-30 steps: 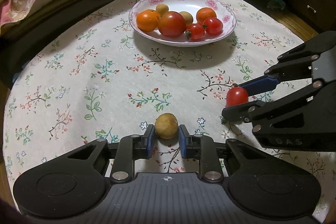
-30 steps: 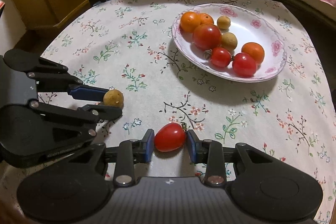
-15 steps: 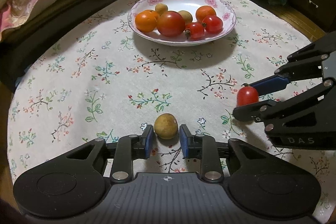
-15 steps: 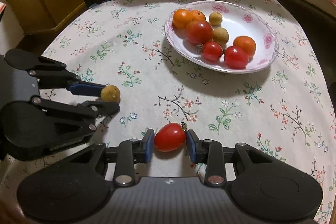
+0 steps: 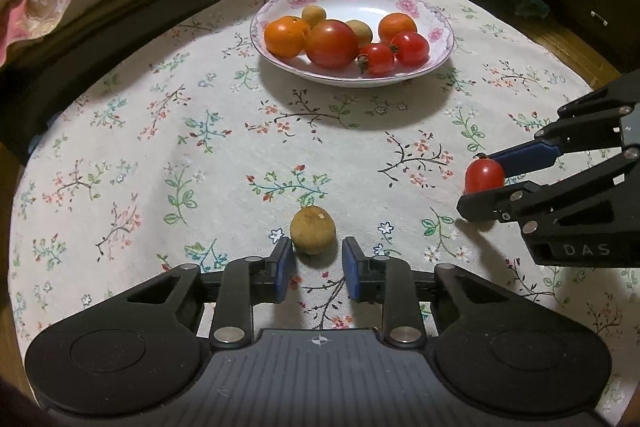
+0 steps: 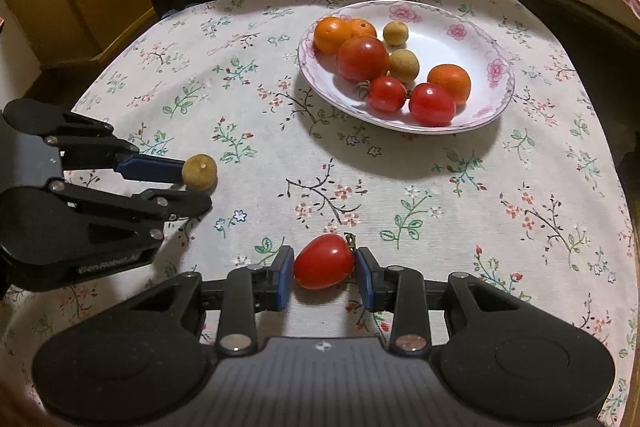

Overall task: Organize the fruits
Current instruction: 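Lift the kiwi with the left tool while the right tool lifts the tomato toward the bowl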

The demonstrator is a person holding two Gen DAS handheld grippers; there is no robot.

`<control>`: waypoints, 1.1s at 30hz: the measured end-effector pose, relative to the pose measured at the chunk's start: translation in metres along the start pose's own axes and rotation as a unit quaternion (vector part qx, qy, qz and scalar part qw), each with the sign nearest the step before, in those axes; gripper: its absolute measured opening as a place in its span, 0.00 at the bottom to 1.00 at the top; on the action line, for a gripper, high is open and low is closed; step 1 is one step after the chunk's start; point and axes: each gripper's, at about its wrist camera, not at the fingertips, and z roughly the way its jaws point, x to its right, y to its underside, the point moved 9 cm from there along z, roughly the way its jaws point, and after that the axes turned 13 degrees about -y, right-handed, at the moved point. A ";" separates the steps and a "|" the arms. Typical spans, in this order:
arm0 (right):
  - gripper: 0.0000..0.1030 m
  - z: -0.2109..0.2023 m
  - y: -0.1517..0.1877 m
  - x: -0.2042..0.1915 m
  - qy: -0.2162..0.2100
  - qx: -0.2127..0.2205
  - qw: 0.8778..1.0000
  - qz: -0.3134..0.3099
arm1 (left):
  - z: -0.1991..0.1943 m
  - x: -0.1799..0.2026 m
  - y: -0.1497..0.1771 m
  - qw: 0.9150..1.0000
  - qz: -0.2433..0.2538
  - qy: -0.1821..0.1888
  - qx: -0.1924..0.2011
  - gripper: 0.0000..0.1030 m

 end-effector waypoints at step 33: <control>0.35 -0.011 -0.017 0.011 0.014 0.041 0.999 0.014 | -0.013 0.006 -0.025 0.999 -0.012 0.008 0.031 0.31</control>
